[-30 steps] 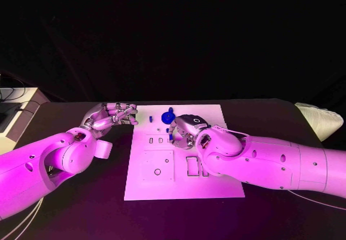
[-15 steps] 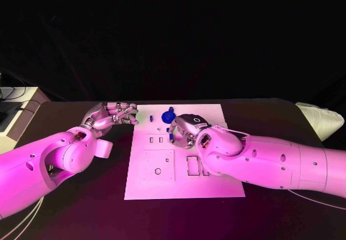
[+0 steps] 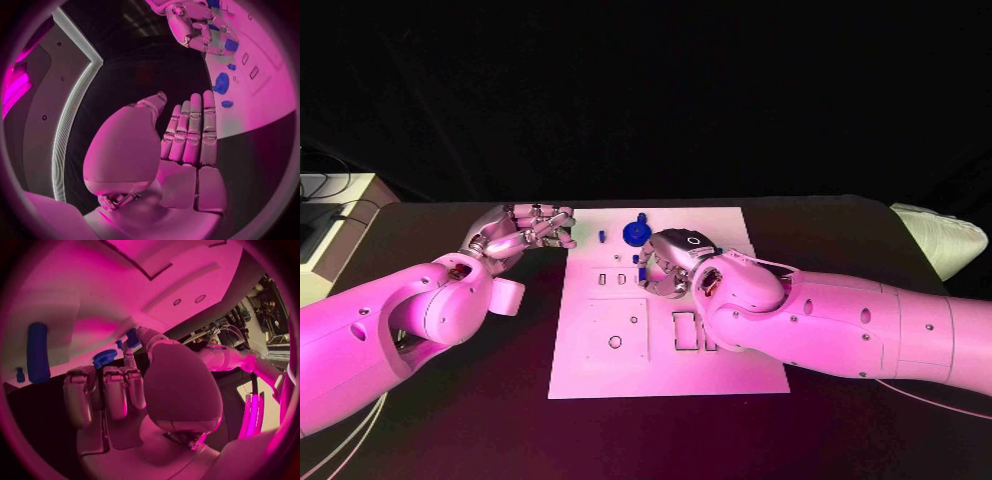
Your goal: Assemble the parts on the task board
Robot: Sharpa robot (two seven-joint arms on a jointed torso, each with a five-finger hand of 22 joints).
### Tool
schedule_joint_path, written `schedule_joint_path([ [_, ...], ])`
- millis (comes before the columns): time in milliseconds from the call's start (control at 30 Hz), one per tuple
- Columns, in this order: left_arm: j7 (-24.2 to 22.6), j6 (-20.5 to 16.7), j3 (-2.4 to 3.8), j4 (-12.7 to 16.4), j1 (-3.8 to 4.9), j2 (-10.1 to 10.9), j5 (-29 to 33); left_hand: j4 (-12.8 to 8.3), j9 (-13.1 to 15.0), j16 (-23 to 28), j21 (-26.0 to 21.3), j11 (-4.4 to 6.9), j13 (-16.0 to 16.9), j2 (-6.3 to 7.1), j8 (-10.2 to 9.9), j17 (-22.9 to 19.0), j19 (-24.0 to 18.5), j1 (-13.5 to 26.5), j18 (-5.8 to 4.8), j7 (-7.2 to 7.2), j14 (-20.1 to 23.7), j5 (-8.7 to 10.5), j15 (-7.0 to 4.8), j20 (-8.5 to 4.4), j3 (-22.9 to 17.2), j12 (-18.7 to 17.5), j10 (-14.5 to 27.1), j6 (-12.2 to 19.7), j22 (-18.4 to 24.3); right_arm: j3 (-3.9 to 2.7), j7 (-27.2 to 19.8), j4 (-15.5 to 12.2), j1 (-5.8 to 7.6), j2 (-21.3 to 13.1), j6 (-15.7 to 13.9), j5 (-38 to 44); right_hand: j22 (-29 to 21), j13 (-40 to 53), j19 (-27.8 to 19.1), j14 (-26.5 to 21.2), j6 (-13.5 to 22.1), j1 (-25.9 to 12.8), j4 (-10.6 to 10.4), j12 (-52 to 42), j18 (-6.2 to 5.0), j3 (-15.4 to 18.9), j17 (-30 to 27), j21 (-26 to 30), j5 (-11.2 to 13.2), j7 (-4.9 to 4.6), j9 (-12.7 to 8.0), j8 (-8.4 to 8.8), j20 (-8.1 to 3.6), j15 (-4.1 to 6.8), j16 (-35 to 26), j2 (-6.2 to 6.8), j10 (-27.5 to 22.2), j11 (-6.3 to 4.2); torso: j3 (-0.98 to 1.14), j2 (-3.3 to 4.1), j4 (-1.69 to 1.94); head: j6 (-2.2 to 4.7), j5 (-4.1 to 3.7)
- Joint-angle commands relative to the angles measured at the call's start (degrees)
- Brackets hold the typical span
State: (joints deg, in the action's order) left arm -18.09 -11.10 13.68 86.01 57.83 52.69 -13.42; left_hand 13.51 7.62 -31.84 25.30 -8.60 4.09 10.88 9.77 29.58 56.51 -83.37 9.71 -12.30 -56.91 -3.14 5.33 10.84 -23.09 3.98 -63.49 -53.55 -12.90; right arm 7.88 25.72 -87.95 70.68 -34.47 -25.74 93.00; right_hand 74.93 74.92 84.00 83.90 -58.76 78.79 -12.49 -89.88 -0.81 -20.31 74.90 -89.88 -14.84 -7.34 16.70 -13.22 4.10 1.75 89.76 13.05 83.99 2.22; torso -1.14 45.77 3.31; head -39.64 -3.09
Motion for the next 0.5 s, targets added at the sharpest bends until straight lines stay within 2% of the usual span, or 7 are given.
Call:
schedule_joint_path([
  [33,-0.2,0.9,0.04,0.2,-0.01,0.0,-0.1,-0.2,0.0,-0.4,0.2,-0.12,0.1,-0.28,-0.3,0.1,-0.4,0.0,0.56,0.09,0.3,0.17,0.05,0.14,-0.1,0.0,-0.2,0.1,-0.1,0.02,0.1,0.0,-0.06,0.0,0.0,0.4,15.1,15.1,6.0,6.1,0.9,-0.2,-0.2,-0.1,0.81,0.5,15.1,-0.1,0.3,-0.14,-0.2,0.4,0.48,-0.49,0.2,0.7,6.0,0.63,-0.03,-0.01,0.0,-0.01,-0.06],
  [233,-0.2,0.9,0.04,0.2,0.0,0.0,-0.2,-0.2,0.0,-0.4,0.3,-0.13,0.1,-0.24,-0.3,0.1,-0.5,0.1,0.55,0.09,0.4,0.17,0.07,0.17,-0.1,0.0,-0.2,0.1,-0.1,0.02,0.0,0.0,-0.06,-0.1,-1.2,0.4,15.1,13.7,6.0,6.1,2.8,-0.4,-0.9,1.4,0.81,1.7,15.1,-0.1,0.5,-0.86,-0.7,1.22,1.04,-1.11,0.2,1.12,4.6,1.28,-0.06,-0.05,0.08,-0.03,-0.1],
  [500,0.0,0.8,0.04,0.2,0.0,0.0,-0.7,-0.2,0.0,-0.5,0.3,-0.09,0.1,-0.25,-0.3,0.0,-0.6,0.1,0.55,0.16,0.5,0.17,0.07,0.18,-0.1,0.0,-0.3,0.0,-0.1,0.02,-0.5,-0.3,-0.06,-0.5,-3.2,0.3,15.1,12.9,6.0,6.1,4.0,-0.9,-2.2,2.3,0.81,4.4,15.1,-0.1,1.9,-1.14,-0.9,1.39,1.44,-1.42,0.2,1.74,3.8,1.58,-0.04,-0.04,0.07,0.01,-0.02],
])
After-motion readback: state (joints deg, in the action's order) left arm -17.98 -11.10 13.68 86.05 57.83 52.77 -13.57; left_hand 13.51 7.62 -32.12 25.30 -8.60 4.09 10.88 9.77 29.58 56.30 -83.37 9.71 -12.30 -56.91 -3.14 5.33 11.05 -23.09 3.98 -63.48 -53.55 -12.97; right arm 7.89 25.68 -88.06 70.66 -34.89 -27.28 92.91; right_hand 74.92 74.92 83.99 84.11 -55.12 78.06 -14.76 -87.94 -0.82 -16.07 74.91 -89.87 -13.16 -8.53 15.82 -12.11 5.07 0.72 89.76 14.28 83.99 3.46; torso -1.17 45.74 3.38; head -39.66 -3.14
